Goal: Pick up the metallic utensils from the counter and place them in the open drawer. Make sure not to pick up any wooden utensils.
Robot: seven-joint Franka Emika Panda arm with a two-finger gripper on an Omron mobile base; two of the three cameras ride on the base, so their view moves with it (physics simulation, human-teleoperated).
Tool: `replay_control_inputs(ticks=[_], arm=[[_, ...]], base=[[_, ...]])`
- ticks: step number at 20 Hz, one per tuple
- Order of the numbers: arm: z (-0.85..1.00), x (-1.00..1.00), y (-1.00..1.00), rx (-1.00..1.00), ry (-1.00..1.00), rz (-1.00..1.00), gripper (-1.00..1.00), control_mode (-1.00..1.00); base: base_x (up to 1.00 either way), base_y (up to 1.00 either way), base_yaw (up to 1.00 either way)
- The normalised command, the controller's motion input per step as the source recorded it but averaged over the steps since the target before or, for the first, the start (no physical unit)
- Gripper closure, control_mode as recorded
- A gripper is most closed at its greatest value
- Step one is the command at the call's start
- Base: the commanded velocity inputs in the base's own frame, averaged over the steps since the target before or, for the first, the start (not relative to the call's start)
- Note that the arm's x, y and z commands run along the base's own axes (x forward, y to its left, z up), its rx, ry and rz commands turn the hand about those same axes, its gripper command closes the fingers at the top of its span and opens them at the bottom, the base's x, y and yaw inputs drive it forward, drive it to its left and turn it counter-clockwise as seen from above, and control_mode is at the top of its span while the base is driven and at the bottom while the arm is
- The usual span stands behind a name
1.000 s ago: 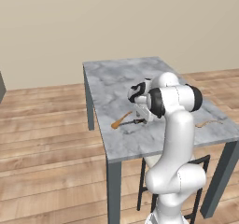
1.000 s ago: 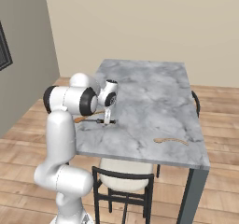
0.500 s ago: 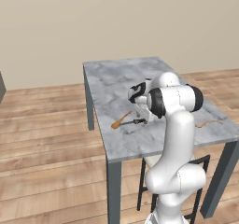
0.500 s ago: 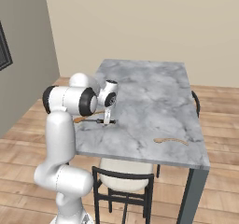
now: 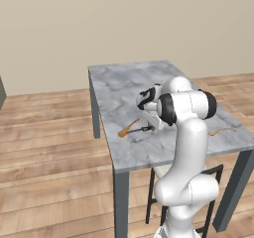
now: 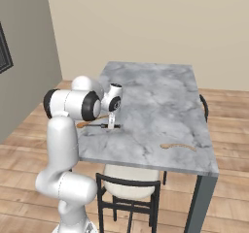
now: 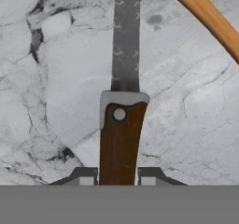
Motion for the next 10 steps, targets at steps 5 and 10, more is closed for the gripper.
replay_control_inputs(ticks=[5, 10], arm=[[0.0, -0.01, 0.0, 0.0, 0.0, 0.0, 1.0, -1.0], [0.0, -0.01, 0.0, 0.0, -0.01, 0.0, 1.0, -1.0]], base=[[0.0, 0.0, 0.0], [0.0, 0.0, 0.0]])
